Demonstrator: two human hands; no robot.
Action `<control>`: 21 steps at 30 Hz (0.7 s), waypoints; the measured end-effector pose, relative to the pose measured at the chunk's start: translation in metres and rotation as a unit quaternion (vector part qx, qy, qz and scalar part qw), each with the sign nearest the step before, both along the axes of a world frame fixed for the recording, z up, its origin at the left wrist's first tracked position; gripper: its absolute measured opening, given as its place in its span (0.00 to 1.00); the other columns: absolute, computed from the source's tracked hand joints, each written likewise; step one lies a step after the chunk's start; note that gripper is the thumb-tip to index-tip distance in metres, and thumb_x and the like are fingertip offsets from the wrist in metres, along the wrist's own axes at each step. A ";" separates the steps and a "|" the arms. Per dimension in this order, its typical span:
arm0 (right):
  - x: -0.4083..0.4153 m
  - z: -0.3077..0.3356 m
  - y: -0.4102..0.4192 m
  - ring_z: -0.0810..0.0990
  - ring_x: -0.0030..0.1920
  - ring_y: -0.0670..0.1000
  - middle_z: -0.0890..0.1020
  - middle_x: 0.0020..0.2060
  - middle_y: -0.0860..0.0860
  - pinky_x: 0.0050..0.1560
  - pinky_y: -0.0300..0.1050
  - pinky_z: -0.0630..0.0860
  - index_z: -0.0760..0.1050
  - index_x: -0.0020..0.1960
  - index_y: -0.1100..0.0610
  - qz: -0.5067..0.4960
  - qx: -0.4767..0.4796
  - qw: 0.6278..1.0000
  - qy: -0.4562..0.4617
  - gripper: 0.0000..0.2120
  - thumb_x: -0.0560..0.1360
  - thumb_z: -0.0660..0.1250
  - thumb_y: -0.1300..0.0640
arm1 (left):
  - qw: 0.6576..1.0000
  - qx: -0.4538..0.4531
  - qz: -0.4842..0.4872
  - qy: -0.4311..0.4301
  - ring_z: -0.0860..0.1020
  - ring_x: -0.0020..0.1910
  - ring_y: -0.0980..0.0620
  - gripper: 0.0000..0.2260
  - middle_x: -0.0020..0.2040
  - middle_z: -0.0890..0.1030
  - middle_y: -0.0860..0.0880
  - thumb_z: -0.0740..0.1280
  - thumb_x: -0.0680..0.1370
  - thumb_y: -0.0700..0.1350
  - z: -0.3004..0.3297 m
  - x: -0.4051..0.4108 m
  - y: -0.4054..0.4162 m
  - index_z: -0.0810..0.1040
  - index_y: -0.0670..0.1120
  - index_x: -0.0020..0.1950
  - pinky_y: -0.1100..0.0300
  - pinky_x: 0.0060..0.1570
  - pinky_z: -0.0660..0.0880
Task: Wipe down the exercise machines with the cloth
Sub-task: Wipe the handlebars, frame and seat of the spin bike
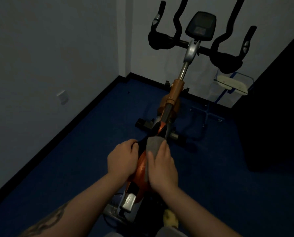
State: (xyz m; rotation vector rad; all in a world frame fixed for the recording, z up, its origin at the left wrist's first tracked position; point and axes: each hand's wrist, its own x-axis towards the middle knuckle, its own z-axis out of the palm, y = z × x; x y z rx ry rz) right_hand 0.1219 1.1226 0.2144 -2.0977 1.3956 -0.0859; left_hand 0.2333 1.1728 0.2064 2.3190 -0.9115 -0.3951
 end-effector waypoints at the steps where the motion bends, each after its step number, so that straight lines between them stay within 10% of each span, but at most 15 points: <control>1: -0.004 0.002 0.008 0.58 0.74 0.54 0.47 0.79 0.50 0.69 0.53 0.64 0.38 0.79 0.54 0.030 -0.037 0.999 0.004 0.32 0.81 0.46 0.41 | 1.000 -0.001 0.008 0.000 0.76 0.55 0.55 0.15 0.59 0.80 0.54 0.54 0.83 0.51 0.000 0.000 -0.001 0.76 0.55 0.64 0.59 0.45 0.68; 11: 0.050 -0.034 -0.126 0.74 0.61 0.59 0.74 0.65 0.56 0.64 0.55 0.70 0.62 0.72 0.50 -0.145 0.155 0.956 -0.204 0.25 0.81 0.47 0.39 | 0.996 -0.019 0.085 0.019 0.76 0.54 0.58 0.12 0.56 0.80 0.58 0.57 0.81 0.49 0.004 -0.006 -0.005 0.79 0.55 0.58 0.60 0.47 0.69; 14: 0.042 -0.033 -0.128 0.67 0.68 0.55 0.71 0.68 0.51 0.68 0.55 0.64 0.71 0.67 0.50 0.045 -0.061 0.994 -0.081 0.26 0.81 0.44 0.40 | 0.986 -0.050 0.161 0.004 0.74 0.50 0.60 0.11 0.52 0.78 0.59 0.58 0.80 0.46 0.002 -0.011 -0.003 0.80 0.53 0.53 0.62 0.43 0.68; 18: 0.027 -0.030 -0.119 0.65 0.68 0.46 0.76 0.63 0.43 0.73 0.51 0.55 0.78 0.60 0.48 0.423 -0.177 0.881 -0.120 0.26 0.80 0.44 0.43 | 0.970 -0.042 0.240 0.001 0.72 0.46 0.60 0.10 0.50 0.77 0.56 0.58 0.81 0.46 -0.003 -0.016 -0.004 0.79 0.52 0.53 0.65 0.36 0.65; 21: 0.035 -0.026 -0.162 0.74 0.58 0.50 0.80 0.50 0.45 0.60 0.49 0.65 0.78 0.50 0.47 0.496 -0.190 0.840 -0.110 0.21 0.79 0.46 0.44 | 0.946 -0.057 0.317 0.045 0.73 0.45 0.59 0.11 0.50 0.77 0.55 0.56 0.81 0.48 -0.006 -0.023 -0.005 0.78 0.52 0.53 0.63 0.36 0.66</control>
